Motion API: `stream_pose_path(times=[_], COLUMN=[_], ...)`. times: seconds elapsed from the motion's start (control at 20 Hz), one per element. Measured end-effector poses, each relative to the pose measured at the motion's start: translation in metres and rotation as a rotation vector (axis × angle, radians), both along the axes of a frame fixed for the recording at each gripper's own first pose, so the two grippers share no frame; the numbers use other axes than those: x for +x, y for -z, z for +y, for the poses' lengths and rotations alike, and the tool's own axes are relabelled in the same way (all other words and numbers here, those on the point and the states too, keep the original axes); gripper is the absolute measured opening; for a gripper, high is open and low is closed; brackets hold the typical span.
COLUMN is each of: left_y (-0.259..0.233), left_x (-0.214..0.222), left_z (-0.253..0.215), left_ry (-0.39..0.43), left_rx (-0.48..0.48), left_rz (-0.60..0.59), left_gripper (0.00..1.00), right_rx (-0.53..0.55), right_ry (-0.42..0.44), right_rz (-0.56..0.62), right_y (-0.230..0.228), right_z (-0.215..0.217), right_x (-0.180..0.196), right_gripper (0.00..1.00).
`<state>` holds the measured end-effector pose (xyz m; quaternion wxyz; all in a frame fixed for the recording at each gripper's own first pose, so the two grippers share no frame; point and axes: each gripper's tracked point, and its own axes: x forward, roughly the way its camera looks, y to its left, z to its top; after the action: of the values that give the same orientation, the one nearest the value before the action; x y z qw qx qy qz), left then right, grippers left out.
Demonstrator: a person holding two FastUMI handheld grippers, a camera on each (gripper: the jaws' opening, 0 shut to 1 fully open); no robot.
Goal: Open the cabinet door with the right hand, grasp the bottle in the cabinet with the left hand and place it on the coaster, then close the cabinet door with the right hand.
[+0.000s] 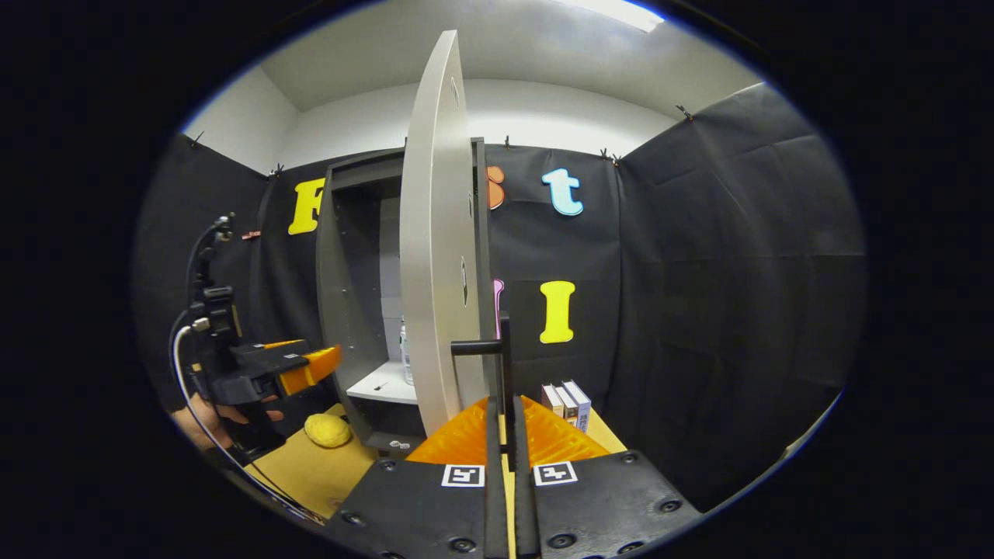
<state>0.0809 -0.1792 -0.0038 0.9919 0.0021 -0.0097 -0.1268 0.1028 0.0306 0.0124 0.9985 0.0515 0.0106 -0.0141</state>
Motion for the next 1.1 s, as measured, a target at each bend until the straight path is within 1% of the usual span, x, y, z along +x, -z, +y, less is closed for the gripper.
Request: stream_pose_path(times=[0.05, 0.1, 0.15, 0.2, 0.25, 0.35, 0.5, 0.55, 0.6, 0.65, 0.7, 0.75, 0.8, 0.85, 0.95, 1.0, 1.1], left_y=[0.001, 0.003, 0.004, 0.004, 0.005, 0.006, 0.004, 0.006, 0.008, 0.011, 0.014, 0.018, 0.020, 0.026, 0.035, 0.039, 0.046], left_x=[0.011, 0.021, 0.033, 0.043, 0.055, 0.078, 0.110, 0.122, 0.133, 0.143, 0.153, 0.164, 0.174, 0.183, 0.203, 0.211, 0.230], left_z=[-0.006, -0.012, -0.016, -0.020, -0.024, -0.033, -0.041, -0.044, -0.047, -0.048, -0.049, -0.051, -0.053, -0.054, -0.055, -0.054, -0.049], left_ry=[0.000, 0.002, -0.003, -0.006, -0.006, -0.006, -0.015, -0.018, -0.021, -0.028, -0.037, -0.045, -0.051, -0.054, -0.071, -0.080, -0.106], left_rx=[0.002, 0.006, 0.011, 0.015, 0.014, 0.012, 0.021, 0.027, 0.036, 0.049, 0.061, 0.066, 0.065, 0.064, 0.058, 0.054, 0.059], left_rz=[0.003, 0.009, 0.009, 0.005, 0.001, 0.002, -0.012, -0.014, -0.013, -0.009, -0.007, -0.005, 0.000, 0.006, 0.029, 0.037, 0.039], left_gripper=[0.94, 0.92, 0.94, 0.92, 0.95, 0.94, 0.95, 0.94, 0.95, 0.95, 0.92, 0.94, 0.92, 0.94, 0.94, 0.94, 0.94], right_rx=[-0.003, -0.004, 0.001, 0.010, 0.022, 0.040, 0.058, 0.060, 0.059, 0.057, 0.052, 0.043, 0.031, 0.019, -0.012, -0.027, -0.033], right_ry=[-0.010, -0.018, -0.025, -0.024, -0.018, 0.017, 0.096, 0.129, 0.154, 0.164, 0.172, 0.184, 0.194, 0.207, 0.246, 0.264, 0.274], right_rz=[-0.004, -0.006, -0.018, -0.033, -0.044, -0.066, -0.052, -0.038, -0.028, -0.023, -0.025, -0.031, -0.044, -0.064, -0.098, -0.100, -0.084], right_y=[-0.002, -0.003, -0.006, -0.009, -0.012, -0.017, -0.012, -0.010, -0.007, -0.006, -0.006, -0.006, -0.008, -0.011, -0.013, -0.012, -0.008], right_z=[0.000, 0.000, 0.000, -0.001, -0.003, -0.012, -0.030, -0.037, -0.043, -0.046, -0.047, -0.053, -0.056, -0.063, -0.076, -0.081, -0.086], right_x=[0.000, -0.001, -0.004, -0.004, -0.005, -0.008, -0.004, -0.003, -0.005, -0.005, -0.005, -0.002, -0.002, 0.002, 0.009, 0.010, 0.010], right_gripper=[0.08, 0.08, 0.08, 0.08, 0.08, 0.08, 0.20, 0.29, 0.55, 0.69, 0.84, 0.88, 0.84, 0.89, 0.98, 0.98, 0.98])
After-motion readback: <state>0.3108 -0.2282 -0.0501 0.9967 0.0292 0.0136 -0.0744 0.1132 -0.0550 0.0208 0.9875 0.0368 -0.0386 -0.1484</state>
